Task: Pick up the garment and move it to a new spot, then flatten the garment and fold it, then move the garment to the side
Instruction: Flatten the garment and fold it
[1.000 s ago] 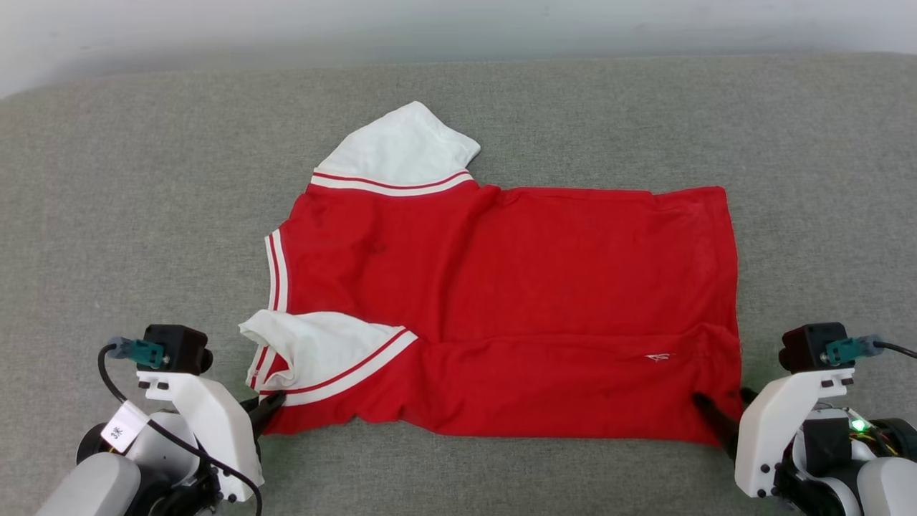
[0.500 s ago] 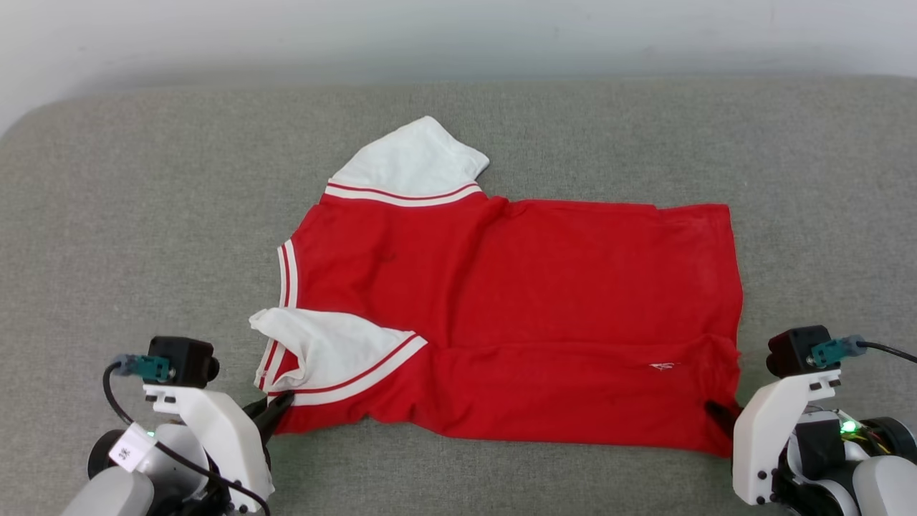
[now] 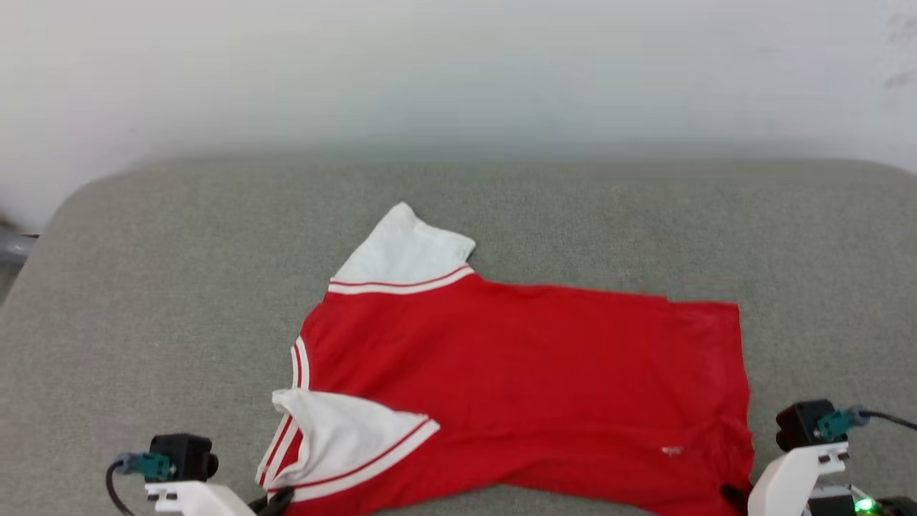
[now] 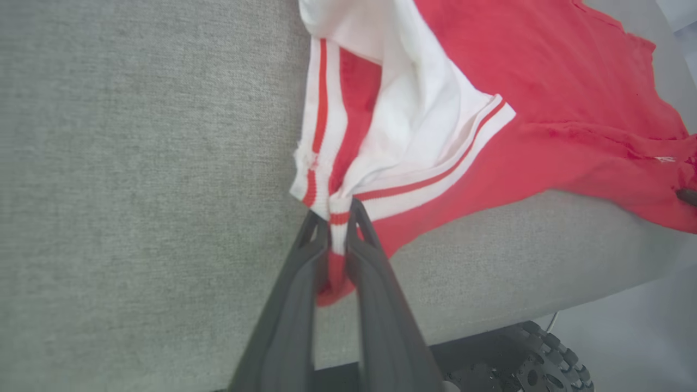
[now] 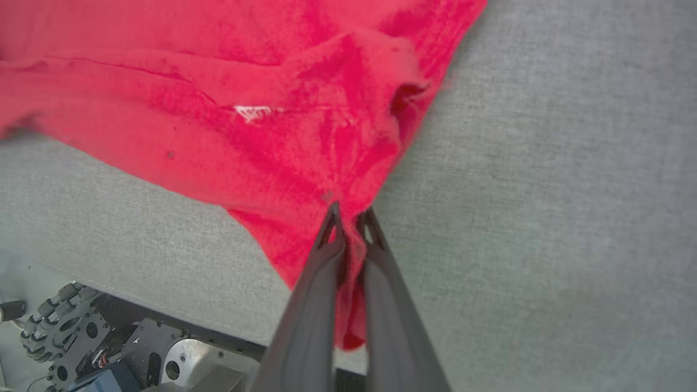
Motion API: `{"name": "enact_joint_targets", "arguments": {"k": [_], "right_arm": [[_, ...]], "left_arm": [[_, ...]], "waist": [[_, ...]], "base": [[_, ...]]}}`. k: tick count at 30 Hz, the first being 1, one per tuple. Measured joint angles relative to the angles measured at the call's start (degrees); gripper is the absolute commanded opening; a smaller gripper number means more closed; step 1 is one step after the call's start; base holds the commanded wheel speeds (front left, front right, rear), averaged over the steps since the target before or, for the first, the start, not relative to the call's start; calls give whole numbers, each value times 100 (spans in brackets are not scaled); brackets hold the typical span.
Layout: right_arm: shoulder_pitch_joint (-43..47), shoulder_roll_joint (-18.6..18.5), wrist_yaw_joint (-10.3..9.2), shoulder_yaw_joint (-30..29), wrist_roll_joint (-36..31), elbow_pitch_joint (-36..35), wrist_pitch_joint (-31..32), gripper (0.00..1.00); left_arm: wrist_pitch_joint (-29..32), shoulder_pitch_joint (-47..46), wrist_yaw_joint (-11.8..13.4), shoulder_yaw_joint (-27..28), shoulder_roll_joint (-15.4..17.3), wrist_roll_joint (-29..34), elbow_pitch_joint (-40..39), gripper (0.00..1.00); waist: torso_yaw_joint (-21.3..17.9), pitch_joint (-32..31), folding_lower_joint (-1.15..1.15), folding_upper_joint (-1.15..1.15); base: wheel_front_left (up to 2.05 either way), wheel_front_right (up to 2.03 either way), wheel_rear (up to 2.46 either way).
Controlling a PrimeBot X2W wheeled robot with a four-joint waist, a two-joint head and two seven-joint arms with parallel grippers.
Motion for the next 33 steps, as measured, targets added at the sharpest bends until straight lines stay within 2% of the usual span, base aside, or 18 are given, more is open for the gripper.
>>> {"name": "enact_joint_targets", "arguments": {"k": [8, 13, 14, 15, 16, 17, 18, 19, 20, 27, 33], "right_arm": [[582, -54, 0, -87, 147, -326, 231, 0], [738, -11, 0, -183, 145, -367, 191, 0], [740, 34, -1, -215, 146, -364, 138, 14], [750, 65, -1, -218, 144, -348, 109, 48], [781, 79, -1, -219, 135, -327, 52, 100], [808, 113, -1, -233, 135, -315, -40, 100], [816, 135, -1, -232, 102, -310, -145, 100], [820, 136, -1, -223, 71, -315, -281, 100], [820, 163, -1, -225, 78, -339, -464, 100], [719, 204, -1, -176, -119, -468, -1975, 100], [530, 485, -2, -511, -535, -514, -3108, 100]], "left_arm": [[42, 698, 270, 114, 148, -194, -313, 0], [9, 792, 282, 122, 116, -253, -265, 0], [-15, 782, 274, 113, 86, -250, -211, 0], [-54, 743, 261, 89, 59, -188, -153, 0], [-103, 678, 260, 80, 26, -141, -93, 0], [-107, 605, 229, 54, -13, -152, -37, 9], [-90, 549, 205, 14, -40, -151, 24, 38], [-116, 489, 156, -22, -67, -120, 78, 95], [-169, 419, 135, -21, -105, -90, 135, 100], [-620, 37, 57, 1, -188, 232, 316, 100], [-1295, -321, 137, 8, -220, 857, 237, 100]], "waist": [[77, -292, 0, 0], [88, -272, 0, 0], [88, -262, 0, 0], [89, -255, 0, 0], [94, -247, 0, 0], [100, -237, 0, 0], [105, -228, 0, 0], [108, -220, 0, 0], [110, -211, 0, 0], [35, -220, 0, 0], [-24, -239, 0, 0]], "base": [[0, 0, 0], [0, 0, 0], [0, 0, 0], [0, 0, 0], [0, 0, 0], [0, 0, 0], [0, 0, 0], [0, 0, 0], [0, 0, 0], [0, 0, 0], [0, 0, 0]]}}
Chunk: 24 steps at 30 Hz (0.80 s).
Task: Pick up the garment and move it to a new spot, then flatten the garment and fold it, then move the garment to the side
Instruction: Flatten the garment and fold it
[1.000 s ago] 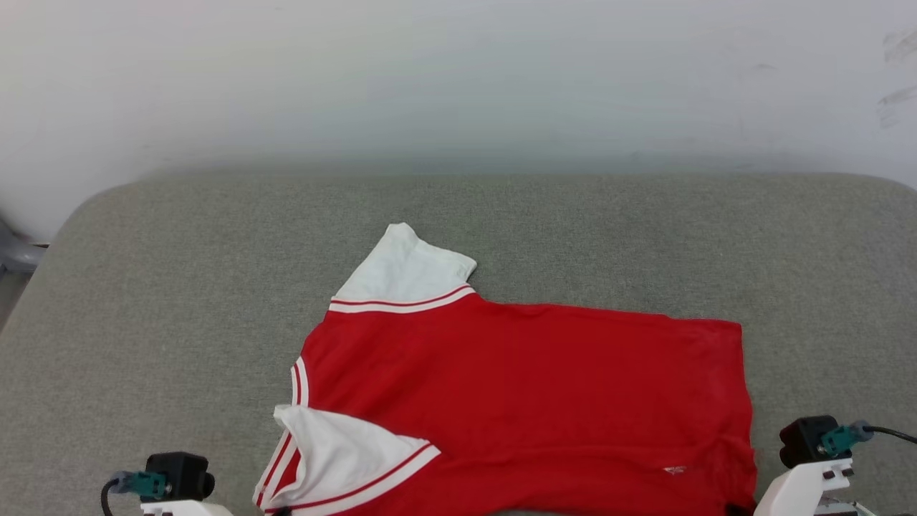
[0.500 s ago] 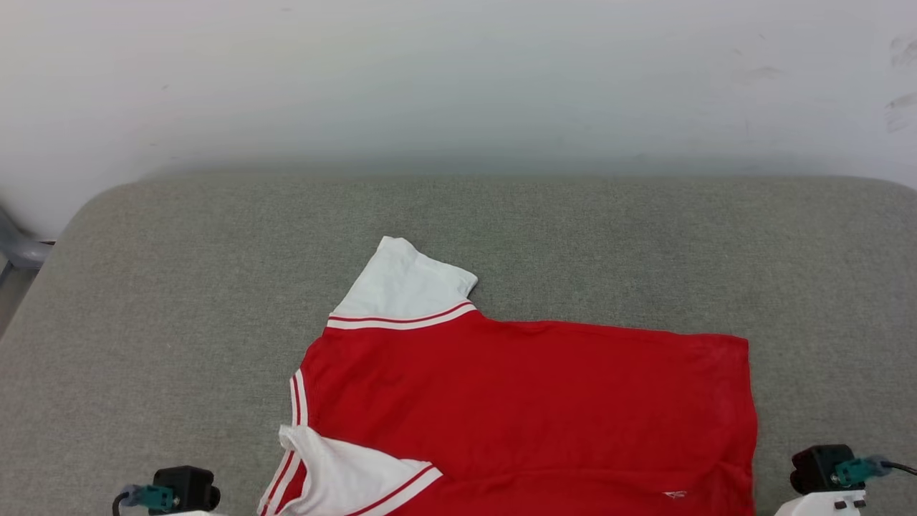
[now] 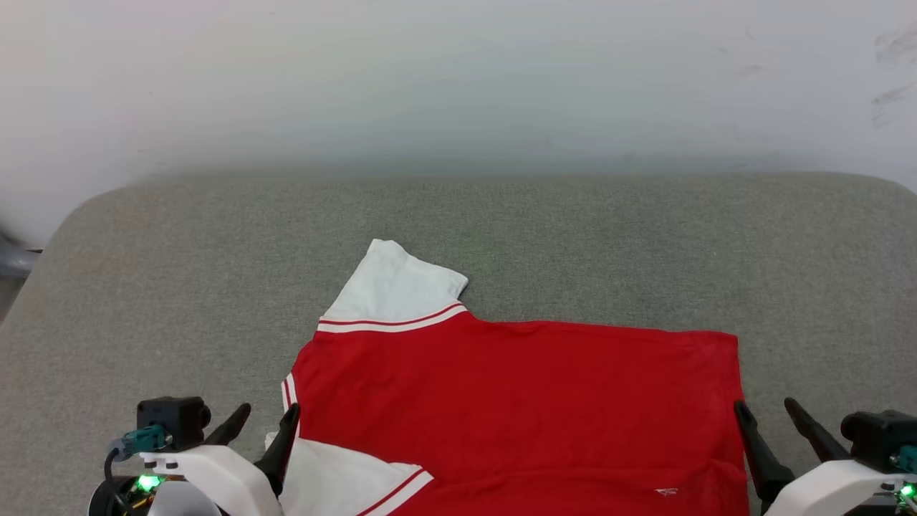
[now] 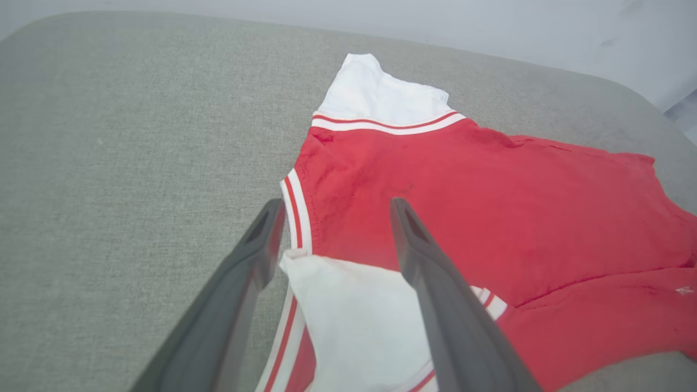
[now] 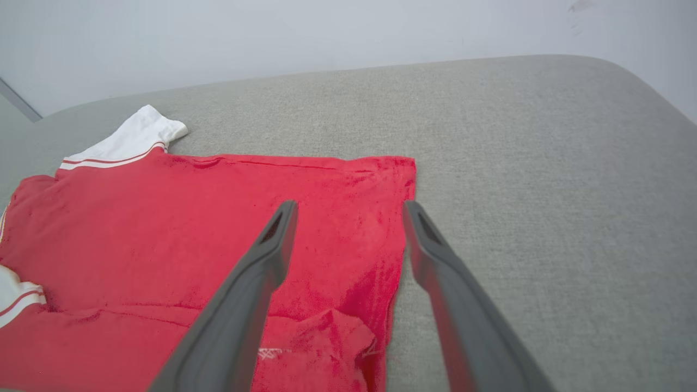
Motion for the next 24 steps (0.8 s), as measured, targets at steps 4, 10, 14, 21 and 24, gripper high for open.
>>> {"name": "enact_joint_targets", "arguments": {"k": [4, 10, 14, 21, 24], "right_arm": [[-137, 180, 0, -211, -286, -58, -389, 100], [-570, 378, 0, -391, -554, -486, -689, 100], [-871, 475, 0, -380, -672, -804, -810, 100], [-1305, 565, 0, -308, -779, -1158, -832, 100], [-1462, 586, 0, -252, -795, -1217, -806, 100]], "left_arm": [[-501, -208, 74, 25, -145, 282, -20, 100], [-1135, -717, 15, 200, -246, 478, 70, 100], [-1304, -1126, -93, 245, -323, 514, 214, 100], [-1279, -2210, -426, 313, -331, 511, 726, 100], [-1022, -2811, -676, 267, -254, 499, 1023, 100]], "waist": [[-35, 94, 0, 0], [-119, 541, 0, 0], [-204, 905, 1, 0], [-420, 1489, 1, 0], [-543, 1715, 1, 0]], "base": [[0, 0, 0], [0, 0, 0], [0, 0, 0], [0, 0, 0], [0, 0, 0]]}}
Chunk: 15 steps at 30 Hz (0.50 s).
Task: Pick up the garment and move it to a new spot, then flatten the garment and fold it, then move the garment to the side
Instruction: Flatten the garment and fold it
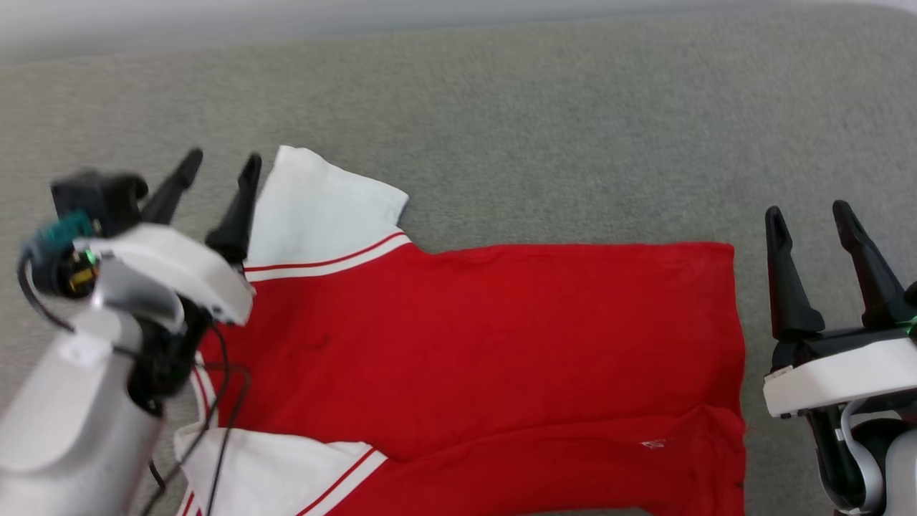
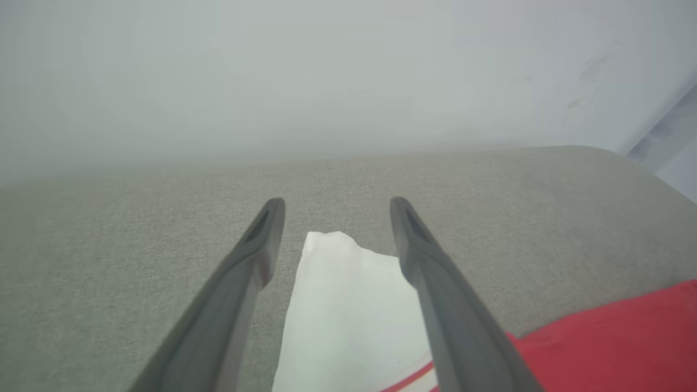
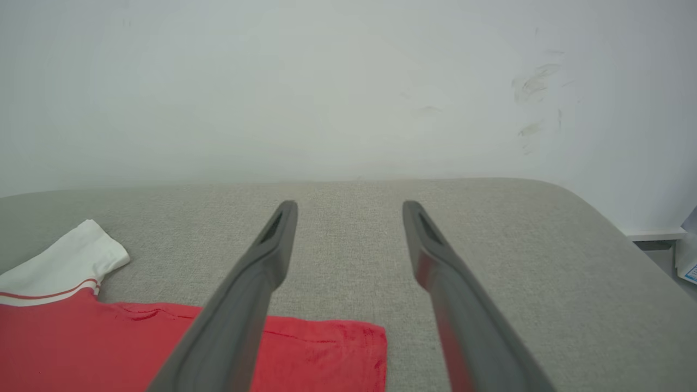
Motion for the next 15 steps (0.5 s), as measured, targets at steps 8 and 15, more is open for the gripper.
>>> {"name": "enact_joint_targets", "arguments": {"k": [8, 15], "right_arm": [[-131, 26, 0, 70, 165, 192, -87, 100], [-133, 30, 0, 133, 438, 477, -312, 100]], "left_arm": [[1491, -1339, -612, -204, 300, -428, 833, 100], [3140, -2011, -761, -358, 624, -893, 1555, 100]], "waist": [[-425, 417, 0, 0], [-811, 625, 0, 0]], "base": [[0, 0, 0], [0, 0, 0]]}}
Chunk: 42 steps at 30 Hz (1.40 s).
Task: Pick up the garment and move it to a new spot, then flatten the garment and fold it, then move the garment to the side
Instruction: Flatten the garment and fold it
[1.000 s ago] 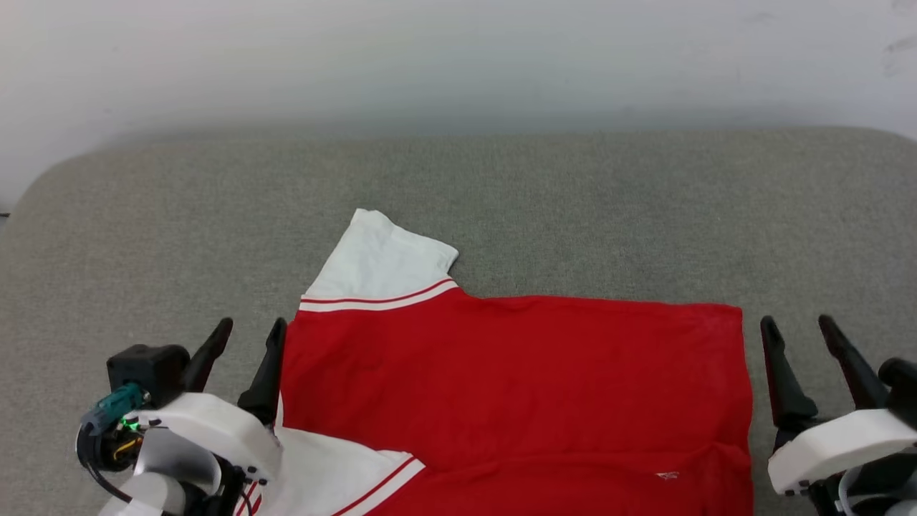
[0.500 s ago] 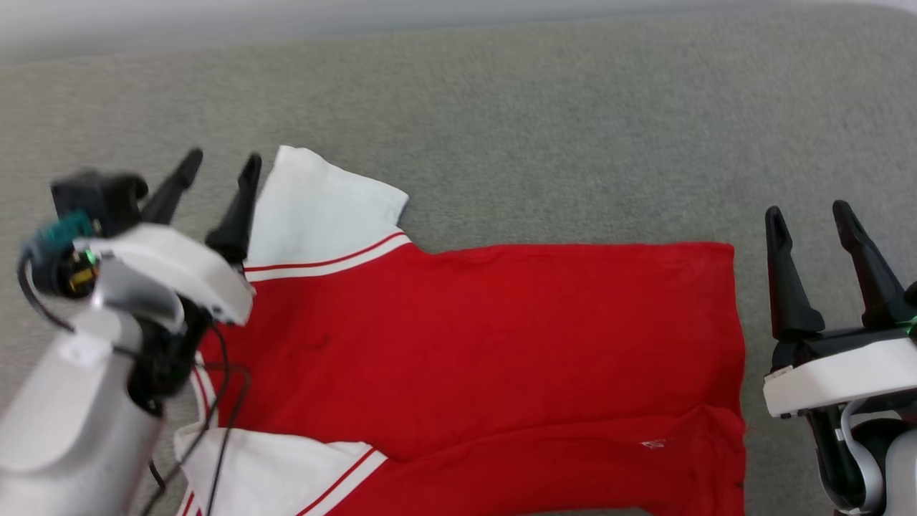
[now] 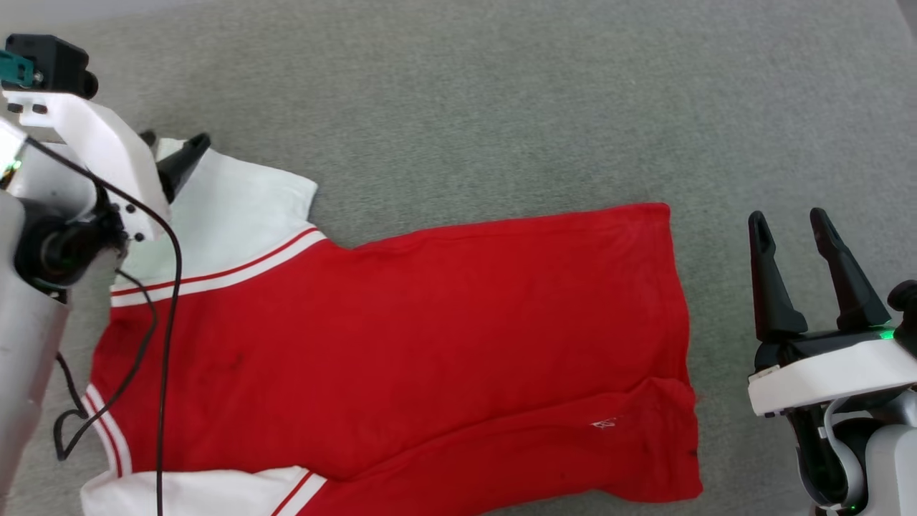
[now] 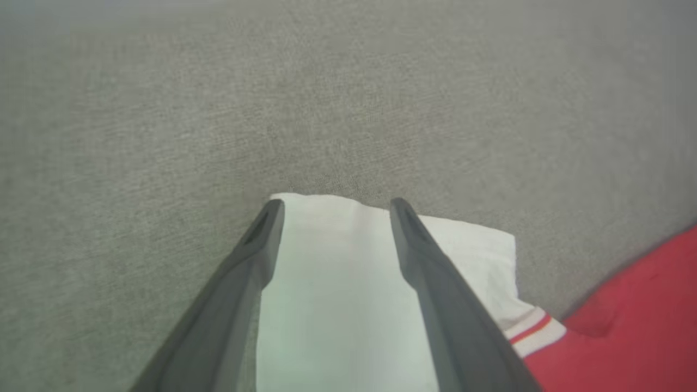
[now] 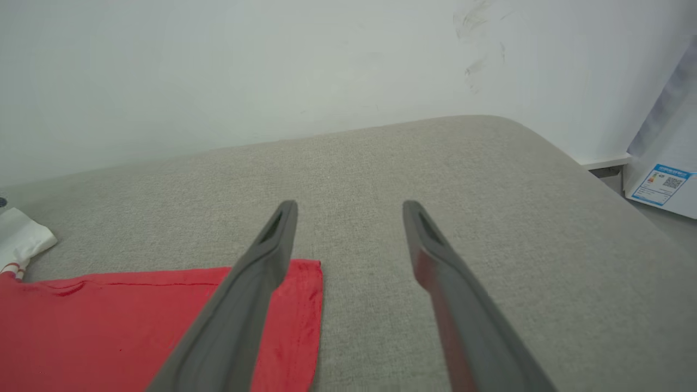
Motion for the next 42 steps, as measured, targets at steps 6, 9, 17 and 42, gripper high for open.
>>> {"name": "enact_joint_targets", "arguments": {"k": [6, 9, 17, 42], "right_arm": [[-1, 1, 0, 45, 144, 202, -143, 100], [-3, 1, 0, 69, 193, 285, -196, 100], [-52, 1, 0, 172, 386, 435, -134, 100], [-1653, -932, 0, 749, 936, 1883, 3366, 100]], "left_arm": [[1070, -146, 132, -119, 236, -213, 399, 100], [1429, -177, 259, -127, 278, -325, 527, 100], [1992, -196, 425, -167, 310, -523, 533, 0], [616, -88, 238, -216, -26, -169, -701, 0]], "waist": [[-240, 149, 0, 0], [-324, 202, 0, 0], [-390, 271, -2, 0], [454, 99, -1, 0]], "base": [[0, 0, 0], [0, 0, 0], [0, 0, 0], [0, 0, 0]]}}
